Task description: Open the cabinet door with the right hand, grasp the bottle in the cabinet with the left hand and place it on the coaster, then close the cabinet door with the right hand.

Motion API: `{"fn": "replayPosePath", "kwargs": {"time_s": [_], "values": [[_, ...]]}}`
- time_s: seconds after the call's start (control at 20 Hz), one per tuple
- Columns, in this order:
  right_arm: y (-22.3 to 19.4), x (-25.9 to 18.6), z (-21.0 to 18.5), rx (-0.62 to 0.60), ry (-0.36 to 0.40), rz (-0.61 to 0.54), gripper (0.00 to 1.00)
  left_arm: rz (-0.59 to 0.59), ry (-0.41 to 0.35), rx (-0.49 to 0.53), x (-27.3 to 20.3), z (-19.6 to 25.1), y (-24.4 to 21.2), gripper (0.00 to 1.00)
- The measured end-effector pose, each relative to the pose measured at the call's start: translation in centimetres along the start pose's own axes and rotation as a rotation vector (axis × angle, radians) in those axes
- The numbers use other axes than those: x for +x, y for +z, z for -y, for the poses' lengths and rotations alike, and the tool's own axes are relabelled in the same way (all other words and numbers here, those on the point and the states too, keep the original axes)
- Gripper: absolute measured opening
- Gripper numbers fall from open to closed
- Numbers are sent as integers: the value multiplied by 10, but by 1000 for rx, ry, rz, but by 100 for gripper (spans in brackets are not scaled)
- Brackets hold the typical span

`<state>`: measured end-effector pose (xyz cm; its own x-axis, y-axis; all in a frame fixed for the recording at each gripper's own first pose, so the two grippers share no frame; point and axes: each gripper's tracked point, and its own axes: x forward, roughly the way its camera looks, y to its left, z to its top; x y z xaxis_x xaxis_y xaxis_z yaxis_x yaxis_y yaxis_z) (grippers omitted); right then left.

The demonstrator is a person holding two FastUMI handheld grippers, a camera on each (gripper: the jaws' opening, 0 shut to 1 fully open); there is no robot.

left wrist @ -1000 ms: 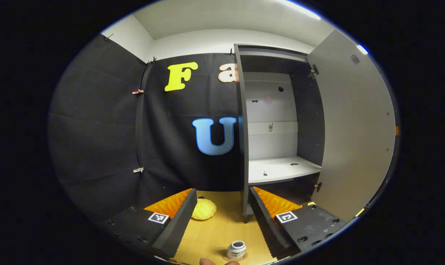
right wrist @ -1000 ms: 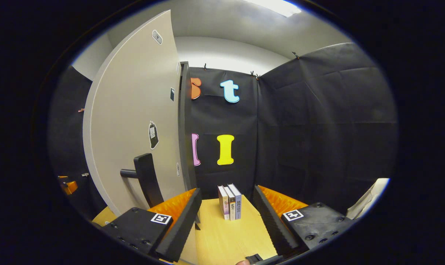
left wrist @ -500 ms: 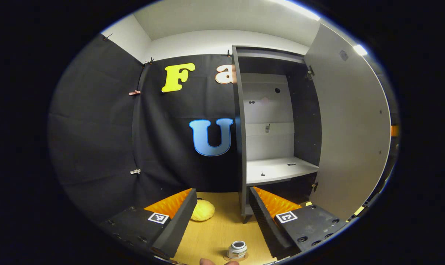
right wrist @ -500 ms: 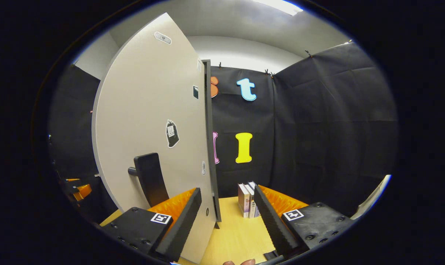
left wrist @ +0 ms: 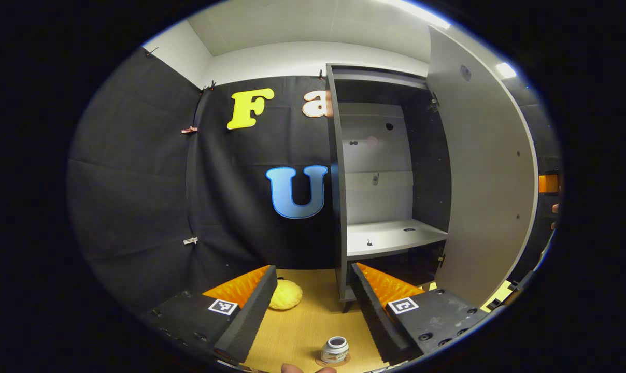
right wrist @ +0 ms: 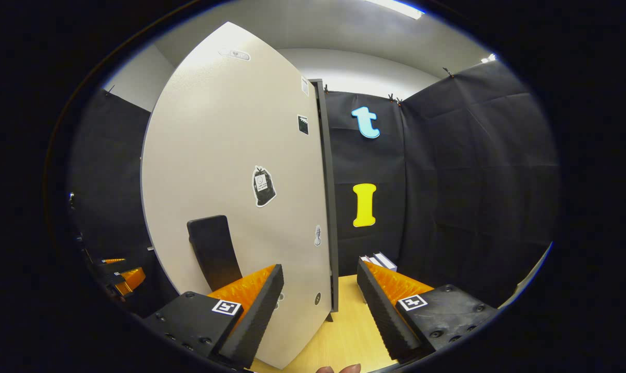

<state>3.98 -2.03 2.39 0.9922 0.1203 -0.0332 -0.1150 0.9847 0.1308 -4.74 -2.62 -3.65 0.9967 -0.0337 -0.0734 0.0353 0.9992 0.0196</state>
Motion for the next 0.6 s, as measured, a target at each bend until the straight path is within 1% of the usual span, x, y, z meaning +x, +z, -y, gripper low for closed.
{"fn": "replayPosePath", "kwargs": {"time_s": [0.15, 0.35, 0.55, 0.6], "values": [[-3, 7, -19, 17, 26, -6, 94, 2, 9, -1, -1, -3, 0, 89], [-10, 21, -59, 24, 95, -19, 94, -2, 23, -9, -1, -9, -2, 90], [-24, 26, -108, 14, 202, -47, 96, -10, 30, -9, 3, -13, -2, 90], [-28, 24, -112, 2, 218, -49, 99, -10, 32, -5, 4, -14, -2, 90]]}}
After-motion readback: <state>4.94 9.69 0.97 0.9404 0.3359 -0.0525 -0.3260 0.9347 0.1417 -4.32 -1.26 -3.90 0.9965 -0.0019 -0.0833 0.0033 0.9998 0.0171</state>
